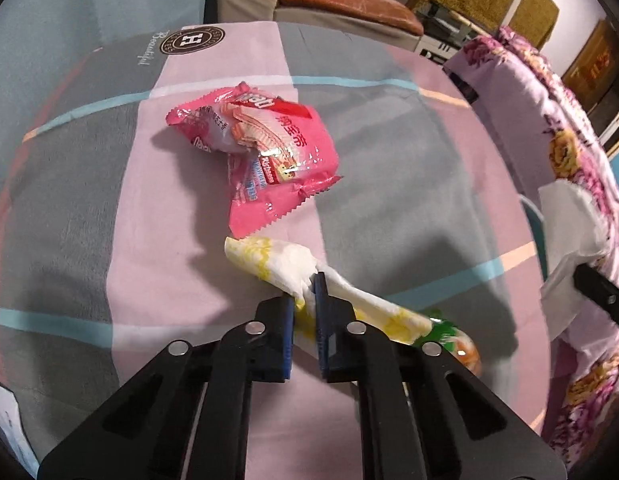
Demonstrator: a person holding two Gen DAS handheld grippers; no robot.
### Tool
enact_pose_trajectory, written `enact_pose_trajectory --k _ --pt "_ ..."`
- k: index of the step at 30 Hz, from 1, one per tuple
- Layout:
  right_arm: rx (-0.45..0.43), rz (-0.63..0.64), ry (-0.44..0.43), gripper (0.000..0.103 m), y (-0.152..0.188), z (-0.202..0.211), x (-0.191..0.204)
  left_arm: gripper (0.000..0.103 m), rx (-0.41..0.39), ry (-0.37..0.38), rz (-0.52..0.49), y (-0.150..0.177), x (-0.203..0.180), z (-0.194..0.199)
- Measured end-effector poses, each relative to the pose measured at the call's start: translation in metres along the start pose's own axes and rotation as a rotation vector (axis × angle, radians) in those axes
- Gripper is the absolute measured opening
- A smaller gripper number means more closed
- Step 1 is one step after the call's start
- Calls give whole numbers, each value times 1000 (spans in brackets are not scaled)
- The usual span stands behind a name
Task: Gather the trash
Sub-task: 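Carry the yellow wrapper and white tissue over the teal bin with both grippers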
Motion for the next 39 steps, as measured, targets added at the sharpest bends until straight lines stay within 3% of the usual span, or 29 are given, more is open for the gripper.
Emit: enact_pose_trajectory --k 13,15,16,18,24,31,39 --pt "-110 -109 -40 4 9 40 -58 8 -174 38 -124 -7 -38 90" --pt "-125 -125 -39 4 10 47 -66 8 -175 61 -140 -8 -46 97" --pt "-134 -137 -39 4 12 51 -72 8 -151 116 -155 -7 -52 99" --pt "-140 -148 -40 4 14 55 -78 8 -130 162 -163 -6 -59 100" --pt "-166 -186 -25 4 20 69 -99 8 -102 168 -233 -2 -91 87" --pt "-207 -252 8 4 26 88 -133 9 -82 206 -363 -15 -165 63" --pt "-197 -309 49 4 30 93 -170 9 -55 233 -484 -28 -247 28"
Point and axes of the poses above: each gripper's, at about its wrist camera, not at the fingertips, and z roughly against the way its jaws point, x to its left, y to its underside, the point moved 5 cm from there along -z, roughly the way its jaws point, and after that the axes turned 13 degrees about x, right-handed, at the moved point
